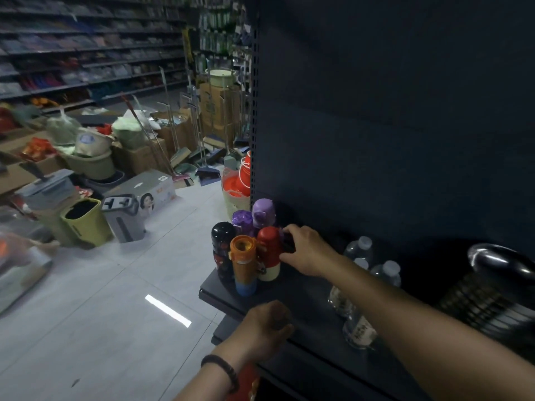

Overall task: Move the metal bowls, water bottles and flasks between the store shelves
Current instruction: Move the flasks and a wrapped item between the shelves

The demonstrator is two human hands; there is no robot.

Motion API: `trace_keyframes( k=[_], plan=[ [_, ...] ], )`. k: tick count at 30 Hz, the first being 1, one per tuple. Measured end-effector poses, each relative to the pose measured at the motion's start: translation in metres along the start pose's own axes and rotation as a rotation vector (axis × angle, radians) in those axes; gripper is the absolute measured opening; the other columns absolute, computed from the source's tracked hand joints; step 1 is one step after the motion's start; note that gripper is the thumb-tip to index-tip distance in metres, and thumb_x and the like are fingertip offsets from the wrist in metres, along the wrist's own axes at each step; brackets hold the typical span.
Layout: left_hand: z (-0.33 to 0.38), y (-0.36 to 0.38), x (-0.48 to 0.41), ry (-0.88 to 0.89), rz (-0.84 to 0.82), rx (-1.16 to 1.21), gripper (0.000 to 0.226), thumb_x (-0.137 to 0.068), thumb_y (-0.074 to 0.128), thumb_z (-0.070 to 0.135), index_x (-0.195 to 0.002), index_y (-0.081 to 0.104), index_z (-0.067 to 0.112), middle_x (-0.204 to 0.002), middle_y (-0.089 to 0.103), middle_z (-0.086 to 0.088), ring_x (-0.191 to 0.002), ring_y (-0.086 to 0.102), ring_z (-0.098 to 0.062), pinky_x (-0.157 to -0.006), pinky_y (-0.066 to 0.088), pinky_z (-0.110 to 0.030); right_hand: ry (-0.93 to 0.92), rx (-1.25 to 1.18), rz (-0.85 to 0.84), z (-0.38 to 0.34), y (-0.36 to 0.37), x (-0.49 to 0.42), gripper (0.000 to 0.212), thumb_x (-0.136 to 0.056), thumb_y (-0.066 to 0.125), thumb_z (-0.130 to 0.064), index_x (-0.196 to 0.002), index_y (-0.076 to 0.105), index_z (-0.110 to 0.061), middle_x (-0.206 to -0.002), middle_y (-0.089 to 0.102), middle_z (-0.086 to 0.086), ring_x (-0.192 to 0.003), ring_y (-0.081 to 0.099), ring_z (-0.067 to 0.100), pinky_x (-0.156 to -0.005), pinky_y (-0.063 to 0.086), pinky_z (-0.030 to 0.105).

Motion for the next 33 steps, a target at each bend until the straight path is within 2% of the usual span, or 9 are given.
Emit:
trace_keyframes(
  k=[2, 4, 6, 8, 11, 15, 19, 22, 33],
  plan=[
    [0.021, 0.004, 0.001, 0.026, -0.045, -0.011, 0.022, -0.098, 0.071, 0.03, -0.118, 0.071, 0.023, -0.114, 0.072, 0.007, -0.096, 0.068, -0.005, -0.073, 0.052, -0.012, -0.024, 0.011, 0.033, 0.006, -0.017, 0.027, 0.059, -0.09, 0.077, -0.043, -0.142, 0.052, -0.029, -0.134, 0.056, 0.002, -0.118, 0.06, 0.019, -0.1, 0.054, 0.038],
    [0.045, 0.009, -0.001, 0.065, -0.085, -0.069, 0.017, -0.095, 0.068, 0.027, -0.111, 0.069, 0.021, -0.11, 0.073, 0.004, -0.099, 0.071, -0.016, -0.085, 0.062, -0.036, -0.028, 0.01, 0.065, 0.016, -0.035, 0.06, 0.056, -0.093, 0.074, -0.044, -0.143, 0.053, -0.03, -0.132, 0.058, -0.002, -0.116, 0.061, 0.015, -0.098, 0.054, 0.035],
    [0.074, 0.015, -0.001, 0.124, -0.107, -0.127, 0.012, -0.094, 0.065, 0.026, -0.103, 0.067, 0.018, -0.104, 0.074, -0.002, -0.098, 0.071, -0.024, -0.086, 0.06, -0.048, -0.017, -0.018, 0.091, 0.032, -0.05, 0.095, 0.051, -0.095, 0.071, -0.045, -0.141, 0.055, -0.031, -0.129, 0.059, -0.006, -0.113, 0.061, 0.01, -0.096, 0.054, 0.032],
    [0.105, 0.022, 0.0, 0.191, -0.098, -0.175, 0.022, -0.091, 0.063, 0.039, -0.102, 0.066, 0.02, -0.104, 0.075, -0.002, -0.101, 0.073, -0.026, -0.085, 0.06, -0.046, 0.019, -0.017, 0.125, 0.056, -0.062, 0.131, 0.045, -0.094, 0.067, -0.047, -0.136, 0.057, -0.034, -0.13, 0.06, -0.008, -0.113, 0.06, 0.009, -0.096, 0.053, 0.031],
    [0.142, 0.046, -0.005, 0.263, -0.122, -0.244, 0.041, -0.082, 0.057, 0.059, -0.115, 0.067, 0.036, -0.118, 0.077, 0.006, -0.109, 0.075, -0.02, -0.092, 0.062, -0.041, 0.109, 0.061, 0.179, 0.1, -0.075, 0.188, 0.039, -0.092, 0.06, -0.049, -0.129, 0.056, -0.036, -0.125, 0.062, -0.008, -0.109, 0.063, 0.015, -0.091, 0.054, 0.037],
    [0.21, 0.102, -0.002, 0.429, -0.186, -0.425, 0.02, -0.099, 0.064, 0.045, -0.113, 0.067, 0.03, -0.119, 0.072, 0.005, -0.108, 0.069, -0.021, -0.09, 0.057, -0.035, 0.311, 0.105, 0.181, 0.178, -0.079, 0.268, 0.047, -0.092, 0.064, -0.049, -0.136, 0.052, -0.037, -0.134, 0.061, -0.01, -0.123, 0.059, 0.015, -0.102, 0.05, 0.036],
    [0.268, 0.172, 0.013, 0.518, -0.23, -0.469, 0.023, -0.098, 0.065, 0.048, -0.115, 0.067, 0.032, -0.11, 0.074, 0.011, -0.104, 0.07, -0.015, -0.09, 0.056, -0.029, 0.482, 0.114, 0.18, 0.256, -0.09, 0.353, 0.051, -0.092, 0.062, -0.052, -0.139, 0.048, -0.038, -0.145, 0.055, -0.006, -0.134, 0.055, 0.022, -0.106, 0.049, 0.041],
    [0.307, 0.232, 0.027, 0.528, -0.298, -0.516, 0.025, -0.095, 0.066, 0.052, -0.115, 0.067, 0.037, -0.111, 0.075, 0.015, -0.104, 0.071, -0.013, -0.094, 0.059, -0.032, 0.586, 0.102, 0.202, 0.312, -0.101, 0.422, 0.053, -0.094, 0.061, -0.056, -0.141, 0.048, -0.039, -0.148, 0.053, -0.004, -0.135, 0.054, 0.024, -0.104, 0.049, 0.04],
    [0.457, 0.454, 0.083, 0.612, -0.359, -0.582, 0.03, -0.097, 0.066, 0.052, -0.123, 0.068, 0.036, -0.123, 0.071, 0.012, -0.116, 0.068, -0.014, -0.1, 0.058, -0.035, 0.791, -0.059, 0.267, 0.503, -0.146, 0.628, 0.053, -0.087, 0.059, -0.046, -0.138, 0.056, -0.032, -0.13, 0.067, 0.007, -0.115, 0.069, 0.03, -0.087, 0.058, 0.036]
  ],
)
Point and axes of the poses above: each hand's wrist, its own x-axis away from the middle knuckle, its own y-axis out of the palm, z = x × y, the point moved 7 cm from there along -x, towards the middle knuckle
